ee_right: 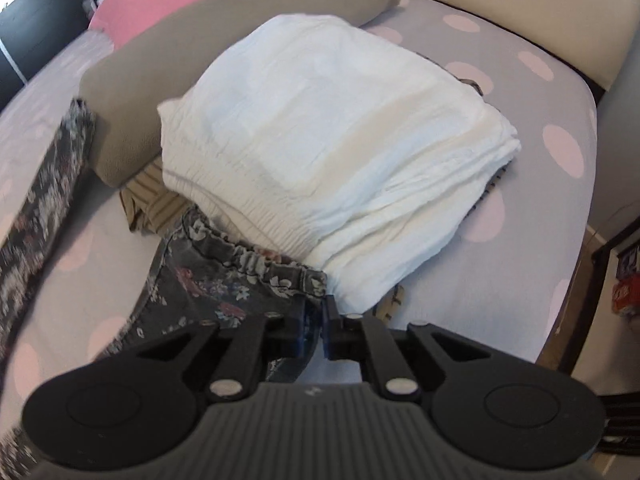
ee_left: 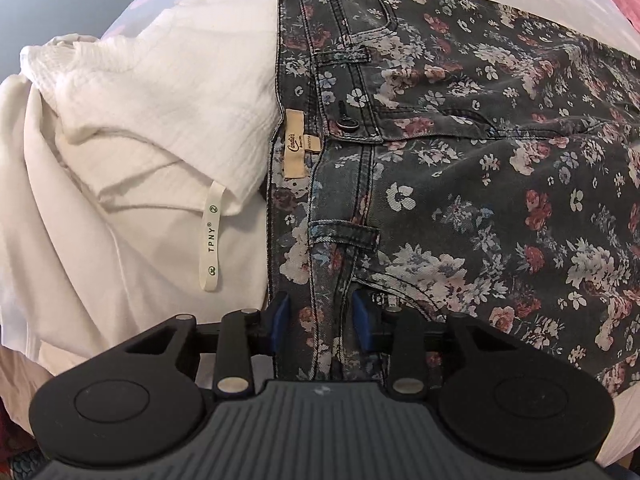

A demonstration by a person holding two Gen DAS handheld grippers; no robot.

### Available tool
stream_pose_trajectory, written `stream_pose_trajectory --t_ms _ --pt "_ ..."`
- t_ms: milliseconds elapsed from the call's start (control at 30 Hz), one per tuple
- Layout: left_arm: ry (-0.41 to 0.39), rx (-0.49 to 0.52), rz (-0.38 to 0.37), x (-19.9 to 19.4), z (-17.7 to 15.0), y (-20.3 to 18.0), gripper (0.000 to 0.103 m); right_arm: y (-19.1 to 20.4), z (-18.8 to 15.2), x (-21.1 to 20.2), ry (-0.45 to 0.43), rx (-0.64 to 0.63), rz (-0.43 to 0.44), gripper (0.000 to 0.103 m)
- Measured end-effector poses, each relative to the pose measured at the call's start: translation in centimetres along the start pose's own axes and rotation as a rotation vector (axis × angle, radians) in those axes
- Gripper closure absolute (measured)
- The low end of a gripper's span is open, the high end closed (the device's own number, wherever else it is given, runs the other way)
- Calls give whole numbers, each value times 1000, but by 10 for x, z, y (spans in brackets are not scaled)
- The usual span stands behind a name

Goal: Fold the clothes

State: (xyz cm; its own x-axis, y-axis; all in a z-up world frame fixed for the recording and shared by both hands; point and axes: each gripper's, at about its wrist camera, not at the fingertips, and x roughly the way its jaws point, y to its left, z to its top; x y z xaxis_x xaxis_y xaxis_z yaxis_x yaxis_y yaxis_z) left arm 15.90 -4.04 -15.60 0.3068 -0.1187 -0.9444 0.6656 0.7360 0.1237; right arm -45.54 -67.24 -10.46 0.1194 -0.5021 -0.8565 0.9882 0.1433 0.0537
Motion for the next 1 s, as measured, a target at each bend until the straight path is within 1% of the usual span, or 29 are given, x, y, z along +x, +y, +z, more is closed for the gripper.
stream_pose_trajectory --t_ms 33,100,133,167,233,300,367,433,500,600,633,733,833,1000 --pt "-3 1 0 -1 0 0 70 -1 -1 2 8 -6 -9 91" --pt "-18 -8 -7 -8 0 4 65 -3 -2 6 24 -19 -26 71" --pt "-33 -8 -1 -14 0 4 65 -5 -2 7 32 -25 -35 67" --pt "-52 -5 0 -20 0 5 65 -6 -3 9 40 -31 -44 66" --pt "-107 13 -17 -35 0 2 65 -2 -2 -3 -22 -68 -59 66" --pt "-149 43 -49 -49 -2 -5 65 1 -1 -17 -88 -106 -74 61" --pt "-181 123 -92 -62 -6 -19 65 5 1 -30 -154 -144 -89 60" --pt "-201 246 -123 -71 -13 -41 65 9 0 -39 -175 -177 19 60" --pt "-205 384 -142 -76 -22 -65 65 23 -5 -43 -184 -277 102 60" --pt "-187 599 -174 -79 -43 -100 65 49 -18 -44 -179 -425 171 60" --pt "-174 662 -185 -79 -52 -110 65 56 -21 -44 -176 -457 189 60" --pt "-143 810 -183 -71 -73 -128 64 71 -30 -43 -170 -530 226 60" --pt "-131 897 -158 -55 -87 -139 64 79 -36 -41 -162 -574 252 59" --pt "-118 933 -159 -32 -95 -141 64 88 -45 -41 -149 -634 263 56"
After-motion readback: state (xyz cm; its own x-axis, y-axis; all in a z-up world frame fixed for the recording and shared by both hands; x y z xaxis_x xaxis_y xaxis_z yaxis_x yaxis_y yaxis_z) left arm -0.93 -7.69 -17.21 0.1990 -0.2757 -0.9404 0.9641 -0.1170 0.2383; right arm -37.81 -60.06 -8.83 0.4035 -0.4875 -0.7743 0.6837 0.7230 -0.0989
